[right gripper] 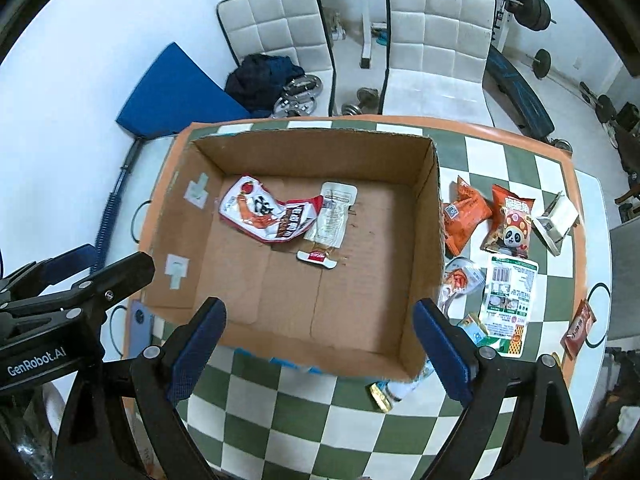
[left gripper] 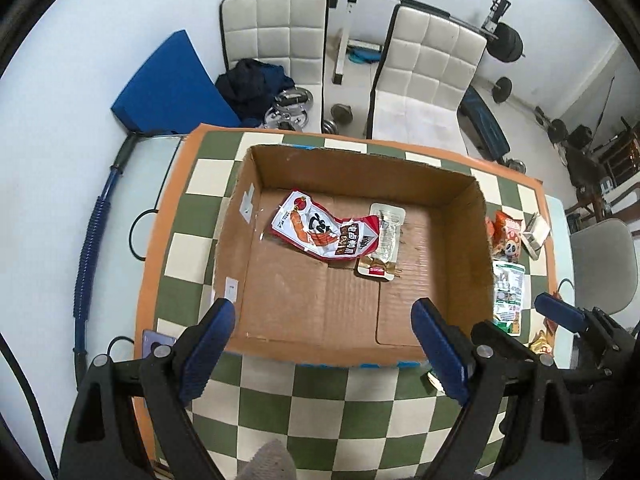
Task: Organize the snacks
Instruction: 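Move both tools back over the snack pile toward the green-bordered pouch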
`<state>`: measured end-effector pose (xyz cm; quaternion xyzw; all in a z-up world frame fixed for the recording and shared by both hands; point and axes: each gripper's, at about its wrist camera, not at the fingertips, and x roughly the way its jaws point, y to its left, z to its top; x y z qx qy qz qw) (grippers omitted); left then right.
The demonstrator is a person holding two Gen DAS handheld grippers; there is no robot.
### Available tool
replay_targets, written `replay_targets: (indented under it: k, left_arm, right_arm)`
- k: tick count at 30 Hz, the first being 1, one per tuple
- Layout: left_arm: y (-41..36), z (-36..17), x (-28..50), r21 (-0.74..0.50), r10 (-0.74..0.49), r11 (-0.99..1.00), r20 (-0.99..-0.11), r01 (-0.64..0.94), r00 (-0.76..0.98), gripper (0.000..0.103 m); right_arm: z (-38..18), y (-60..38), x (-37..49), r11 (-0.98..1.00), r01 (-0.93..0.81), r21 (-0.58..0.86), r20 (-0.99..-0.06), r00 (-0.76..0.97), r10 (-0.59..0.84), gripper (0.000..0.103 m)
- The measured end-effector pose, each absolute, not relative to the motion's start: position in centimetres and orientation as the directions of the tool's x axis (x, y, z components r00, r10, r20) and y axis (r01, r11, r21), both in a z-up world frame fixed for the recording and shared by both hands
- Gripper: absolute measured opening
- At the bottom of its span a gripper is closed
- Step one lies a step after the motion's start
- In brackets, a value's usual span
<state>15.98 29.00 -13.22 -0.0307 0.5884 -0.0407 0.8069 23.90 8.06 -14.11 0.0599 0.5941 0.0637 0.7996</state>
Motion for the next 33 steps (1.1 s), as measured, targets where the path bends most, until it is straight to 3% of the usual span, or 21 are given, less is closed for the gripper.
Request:
replay_targets:
  k: [10,17,26,33]
  left_arm:
    - [25.5,-9.5,13.5,-0.088,-0.083,0.996,-0.924,0.005,0.373,0.090]
    - [17.2,-9.3,14.3,-0.078,-0.119,0.988,-0.929,0.130,0.350,0.090]
    - [1.9,-17.8,16.2,-0.160,-0.188,0.943,-0.980,0.291,0.069,0.090]
    - [-7.6,-27.8,17.8,-0.187,-0.136,0.930,-0.975,0.315,-0.176,0.090]
  right_arm:
    - [-11.6,5.0,21.1,0.949,-0.030,0.313,-0.897,0.319,0.306,0.098]
    - [-11.1,-5.5,19.1,0.921,0.126,0.369,-0.888,0.340,0.309,0.098]
    - [-13.8,-22.7,15.9,0.862,0.397,0.315,-0.927,0.322,0.190,0.098]
    - [-19.6,-31.5,14.9,0.823,0.512,0.248,-0.962,0.229,0.148,0.098]
